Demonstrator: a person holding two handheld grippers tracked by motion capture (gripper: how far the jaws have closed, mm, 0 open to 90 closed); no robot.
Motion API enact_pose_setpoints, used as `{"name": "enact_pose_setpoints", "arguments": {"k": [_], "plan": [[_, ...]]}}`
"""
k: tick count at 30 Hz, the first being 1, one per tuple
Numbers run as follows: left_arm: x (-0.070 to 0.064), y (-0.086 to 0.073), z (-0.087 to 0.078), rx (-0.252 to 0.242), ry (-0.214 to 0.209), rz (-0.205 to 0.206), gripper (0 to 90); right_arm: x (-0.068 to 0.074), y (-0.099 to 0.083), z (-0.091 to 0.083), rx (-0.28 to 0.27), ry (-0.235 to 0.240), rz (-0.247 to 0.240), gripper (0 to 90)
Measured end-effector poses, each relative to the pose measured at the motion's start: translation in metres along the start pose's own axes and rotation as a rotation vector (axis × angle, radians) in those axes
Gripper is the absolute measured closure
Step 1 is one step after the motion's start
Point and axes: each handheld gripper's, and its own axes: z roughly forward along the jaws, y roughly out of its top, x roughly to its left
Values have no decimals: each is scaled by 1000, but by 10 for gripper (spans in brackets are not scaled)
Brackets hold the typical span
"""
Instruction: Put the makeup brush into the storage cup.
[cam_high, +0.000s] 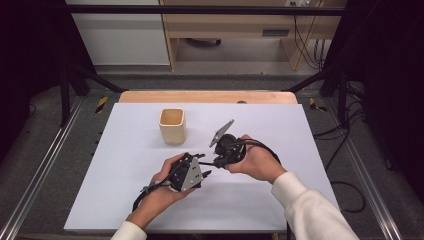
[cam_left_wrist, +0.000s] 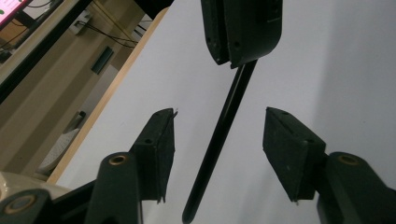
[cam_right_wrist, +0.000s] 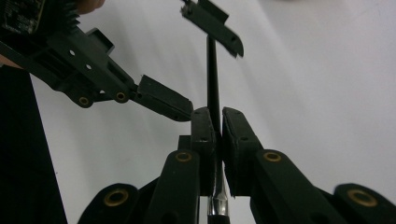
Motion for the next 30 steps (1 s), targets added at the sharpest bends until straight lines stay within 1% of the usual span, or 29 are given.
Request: {"name": "enact_pose_setpoints", "arguments": {"k": [1, 3, 5, 7, 10, 13, 17, 19, 24, 30], "plan": [[0, 0, 0, 2, -1, 4, 460, 0, 0, 1, 1, 1, -3, 836], [1, -1, 1, 3, -11, -3, 497, 1, 1, 2, -2, 7, -2, 836], [1, -2, 1, 4, -10, -3, 544, 2, 1, 2, 0, 9, -4, 836], [2, -2, 1, 8, -17, -7, 553, 2, 1, 2, 3, 12, -7, 836], [1, -3, 1, 13, -29, 8, 598, 2, 1, 2, 0, 13, -7, 836], [0, -2, 1, 12, -32, 19, 632, 2, 0, 2, 1, 12, 1, 836], [-1, -2, 2, 6, -36, 41, 705, 2, 0, 2, 3, 13, -4, 836], [-2, -2, 2, 15, -37, 49, 723, 2, 0, 2, 4, 14, -5, 836], [-3, -2, 1, 12, -37, 53, 780, 3, 0, 2, 9, 16, -12, 836], [-6, -2, 1, 23, -48, 89, 821, 4, 1, 3, 4, 22, -12, 836]]}}
